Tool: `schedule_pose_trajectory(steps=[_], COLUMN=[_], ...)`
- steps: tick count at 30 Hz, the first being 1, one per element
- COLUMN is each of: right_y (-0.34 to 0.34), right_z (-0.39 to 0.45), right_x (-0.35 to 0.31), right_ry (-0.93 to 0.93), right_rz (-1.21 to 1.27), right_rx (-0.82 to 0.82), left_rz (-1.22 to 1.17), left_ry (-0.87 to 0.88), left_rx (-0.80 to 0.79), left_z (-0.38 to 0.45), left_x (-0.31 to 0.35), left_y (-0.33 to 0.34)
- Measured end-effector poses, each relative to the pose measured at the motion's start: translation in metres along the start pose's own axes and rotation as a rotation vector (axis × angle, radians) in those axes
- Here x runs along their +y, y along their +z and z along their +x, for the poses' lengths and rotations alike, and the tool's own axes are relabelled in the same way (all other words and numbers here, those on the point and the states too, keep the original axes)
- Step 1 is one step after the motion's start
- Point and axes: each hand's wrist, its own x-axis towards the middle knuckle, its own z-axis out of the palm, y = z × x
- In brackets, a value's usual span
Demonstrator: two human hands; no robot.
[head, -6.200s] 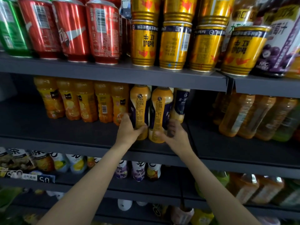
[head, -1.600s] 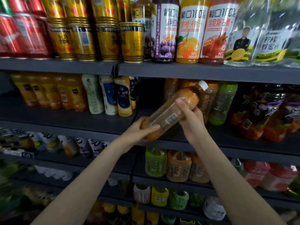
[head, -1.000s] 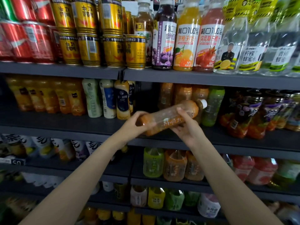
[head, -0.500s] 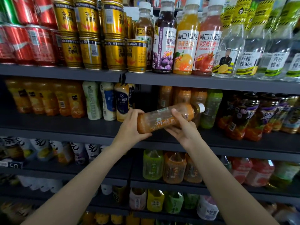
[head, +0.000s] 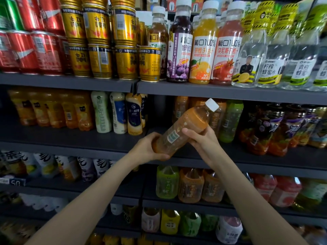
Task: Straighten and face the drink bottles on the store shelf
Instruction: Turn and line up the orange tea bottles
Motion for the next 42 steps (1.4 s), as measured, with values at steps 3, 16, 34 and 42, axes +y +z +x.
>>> schedule_pose_trajectory(steps=[3,16,34,42], right_y=[0.007,-0.016,-0.024,-0.017], right_z=[0.002,0.003,-0.004,-0.004], right_x=[0.004,0.013,0.011,-0.003], right_ry=[0.012,0.187,0.107,0.039], right_rz=[-0.065,0.462,0.352,0.275], right_rx=[0.17,0.312,0.169,0.022], left_rz=[0.036,-0.73,-0.591,-0.807], left_ry=[-0.001,-0.257,-0.167,-0.194], left_rx=[0.253,-0.066,-0.086,-0.114], left_z=[-0.005,-0.009,-0.012,-0.016], left_x=[0.006,0.014,0.014,0.017], left_y=[0.013,-0.007,-0.01,-0.01])
